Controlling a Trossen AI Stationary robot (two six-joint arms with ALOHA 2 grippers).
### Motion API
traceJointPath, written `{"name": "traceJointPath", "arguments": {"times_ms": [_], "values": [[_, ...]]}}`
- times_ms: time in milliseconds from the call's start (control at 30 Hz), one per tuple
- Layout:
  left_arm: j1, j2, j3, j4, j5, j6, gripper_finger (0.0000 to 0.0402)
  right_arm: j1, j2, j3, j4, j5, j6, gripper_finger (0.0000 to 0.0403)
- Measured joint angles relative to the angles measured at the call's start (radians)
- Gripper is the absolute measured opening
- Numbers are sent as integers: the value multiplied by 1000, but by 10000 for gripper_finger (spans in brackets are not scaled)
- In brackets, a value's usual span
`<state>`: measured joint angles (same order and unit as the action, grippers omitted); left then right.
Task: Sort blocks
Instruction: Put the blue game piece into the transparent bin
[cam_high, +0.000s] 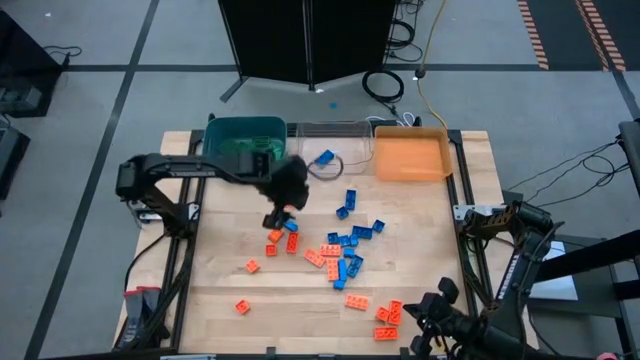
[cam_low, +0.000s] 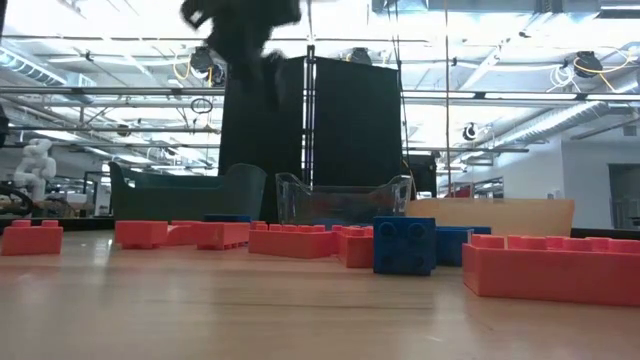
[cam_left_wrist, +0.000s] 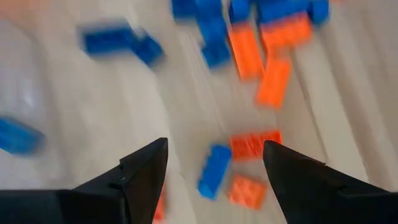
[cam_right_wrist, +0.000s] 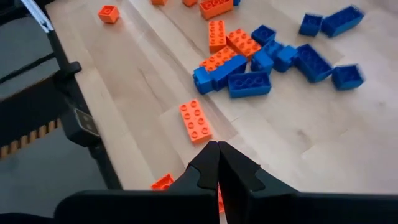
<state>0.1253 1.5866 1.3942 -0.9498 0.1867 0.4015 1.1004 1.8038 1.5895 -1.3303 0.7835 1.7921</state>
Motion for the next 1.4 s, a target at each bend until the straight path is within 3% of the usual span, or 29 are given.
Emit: {"name": "traceJointPath", "arguments": {"times_ms": [333, 500, 600, 733, 1267, 1400], "values": [[-37, -10, -266, 81, -6, 59, 267, 0, 0, -44, 117, 0, 1, 0], [-54, -11, -355, 230, -19, 85, 267, 0, 0, -44, 111, 0, 2, 0], [-56, -11, -395, 339, -86, 87, 266, 0, 0, -44, 112, 0, 3, 0], [-39, -11, -414, 428, -113, 130, 266, 0, 0, -44, 112, 0, 3, 0], [-13, 156, -420, 403, -71, 190, 266, 0, 0, -43, 107, -4, 30, 0], [-1, 194, -416, 405, -56, 189, 241, 0, 0, -43, 107, -4, 30, 0]]}}
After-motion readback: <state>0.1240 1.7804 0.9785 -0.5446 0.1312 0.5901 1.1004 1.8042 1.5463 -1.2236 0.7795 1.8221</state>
